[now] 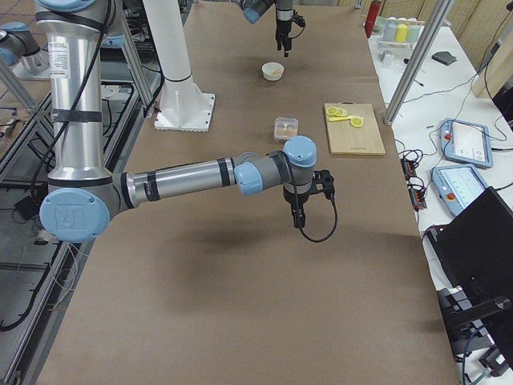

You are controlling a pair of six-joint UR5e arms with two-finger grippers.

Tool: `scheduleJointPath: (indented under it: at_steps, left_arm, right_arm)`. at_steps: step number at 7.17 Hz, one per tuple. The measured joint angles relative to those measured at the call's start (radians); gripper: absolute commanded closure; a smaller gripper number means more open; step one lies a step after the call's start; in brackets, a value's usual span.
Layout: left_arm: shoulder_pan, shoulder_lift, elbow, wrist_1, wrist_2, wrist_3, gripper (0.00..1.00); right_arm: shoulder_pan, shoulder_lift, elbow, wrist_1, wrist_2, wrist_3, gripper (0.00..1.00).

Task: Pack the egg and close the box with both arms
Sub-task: 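Move the left gripper over the brown egg in the white bowl, then lower the left gripper and close it around the brown egg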

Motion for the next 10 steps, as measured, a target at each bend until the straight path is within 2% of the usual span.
scheduleJointPath:
  at_steps: [2,4,10]
  left_arm:
    - [0.073,0.003,-0.005,0.002,0.065,-0.122,0.04]
    - [0.107,0.009,0.000,0.003,0.101,-0.167,0.20]
    - [0.139,0.007,0.030,0.001,0.133,-0.173,0.20]
  right_arm:
    - [0.000,0.000,0.000,0.000,0.000,0.000,0.00]
    - [0.000,0.000,-0.001,-0.001,0.001,0.000,0.00]
    - [0.000,0.000,-0.002,-0.002,0.000,0.000,0.00]
